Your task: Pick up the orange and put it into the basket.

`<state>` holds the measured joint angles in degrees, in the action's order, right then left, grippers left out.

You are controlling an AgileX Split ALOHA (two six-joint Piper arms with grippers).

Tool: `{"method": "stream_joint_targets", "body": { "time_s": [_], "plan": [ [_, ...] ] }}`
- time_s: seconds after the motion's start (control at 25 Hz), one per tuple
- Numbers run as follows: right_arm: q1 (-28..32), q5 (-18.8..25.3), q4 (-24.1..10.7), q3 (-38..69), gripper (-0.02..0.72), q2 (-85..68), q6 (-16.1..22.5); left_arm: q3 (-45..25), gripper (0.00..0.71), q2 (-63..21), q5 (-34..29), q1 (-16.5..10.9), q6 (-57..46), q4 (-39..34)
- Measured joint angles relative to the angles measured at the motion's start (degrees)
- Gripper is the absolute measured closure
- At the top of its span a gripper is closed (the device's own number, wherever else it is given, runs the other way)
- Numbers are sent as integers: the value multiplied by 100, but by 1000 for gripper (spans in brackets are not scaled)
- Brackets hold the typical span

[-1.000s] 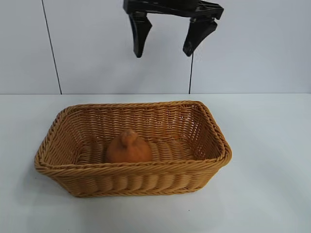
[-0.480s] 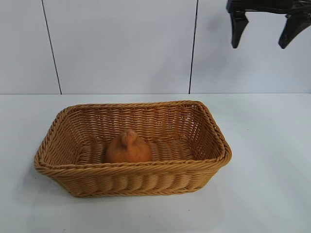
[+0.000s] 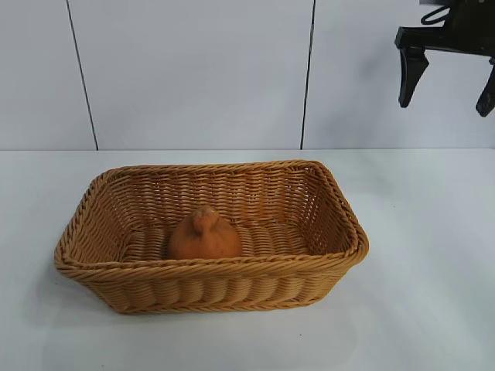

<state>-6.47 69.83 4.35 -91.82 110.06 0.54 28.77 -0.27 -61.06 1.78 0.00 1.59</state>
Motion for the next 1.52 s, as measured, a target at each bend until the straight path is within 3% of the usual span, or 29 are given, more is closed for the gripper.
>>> {"method": "stream_joint_targets", "body": {
  "time_s": [0.32,0.64,1.12,1.52],
  "plan": [
    [-653,0,-13,1616,10,-1423,31,0,66,0,0,0,0,0],
    [-741,-23,-122,3467,10,-3242,131,0,66,0,0,0,0,0],
    [-741,-978,-122,6182,10,-6444,-319,0,66,0,0,0,0,0],
    [-741,-1114,-97,6334,10,-8533,-288,0,66,0,0,0,0,0]
  ]
}}
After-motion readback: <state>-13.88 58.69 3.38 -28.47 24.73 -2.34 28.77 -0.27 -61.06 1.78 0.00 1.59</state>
